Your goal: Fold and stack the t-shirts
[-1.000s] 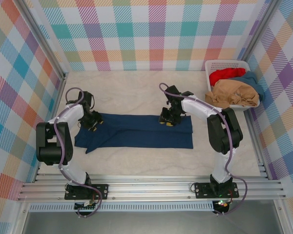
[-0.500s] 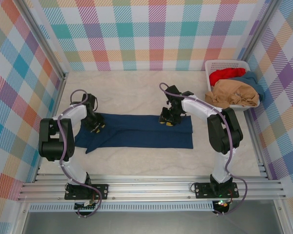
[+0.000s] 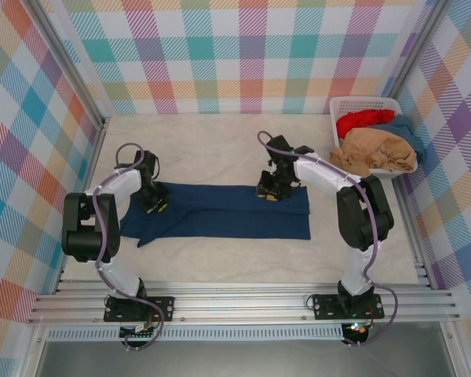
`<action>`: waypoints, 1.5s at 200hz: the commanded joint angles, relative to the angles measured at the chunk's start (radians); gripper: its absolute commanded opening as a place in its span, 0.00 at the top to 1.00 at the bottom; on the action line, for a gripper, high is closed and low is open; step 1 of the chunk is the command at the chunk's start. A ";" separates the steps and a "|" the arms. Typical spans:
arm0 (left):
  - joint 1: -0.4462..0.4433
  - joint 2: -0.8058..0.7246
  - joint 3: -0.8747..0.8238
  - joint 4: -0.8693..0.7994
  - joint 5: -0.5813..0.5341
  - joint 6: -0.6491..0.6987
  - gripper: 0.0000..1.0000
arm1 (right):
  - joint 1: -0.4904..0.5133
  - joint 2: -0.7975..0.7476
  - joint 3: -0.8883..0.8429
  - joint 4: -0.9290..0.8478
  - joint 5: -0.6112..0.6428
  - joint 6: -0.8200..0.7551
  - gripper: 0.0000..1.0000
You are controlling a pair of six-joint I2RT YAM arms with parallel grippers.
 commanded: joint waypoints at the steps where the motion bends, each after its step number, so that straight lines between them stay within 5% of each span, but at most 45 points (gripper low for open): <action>1: -0.020 -0.068 -0.010 -0.064 -0.008 0.022 1.00 | 0.001 -0.032 -0.011 0.001 -0.007 -0.003 0.71; 97: -0.221 -0.290 -0.178 -0.178 -0.001 -0.154 1.00 | 0.002 -0.088 -0.038 -0.017 -0.021 -0.047 0.71; 224: -0.347 -0.235 -0.270 -0.035 0.084 -0.226 1.00 | 0.003 -0.096 -0.072 -0.008 -0.024 -0.039 0.72; 260: -0.347 -0.250 -0.239 -0.157 -0.005 -0.196 0.60 | 0.002 -0.094 -0.074 -0.003 -0.025 -0.036 0.72; 279: -0.345 -0.305 -0.207 -0.216 -0.079 -0.175 0.51 | 0.003 -0.092 -0.071 -0.003 -0.025 -0.037 0.72; 300: -0.343 -0.334 -0.170 -0.276 -0.150 -0.166 0.51 | 0.003 -0.088 -0.067 -0.003 -0.024 -0.040 0.72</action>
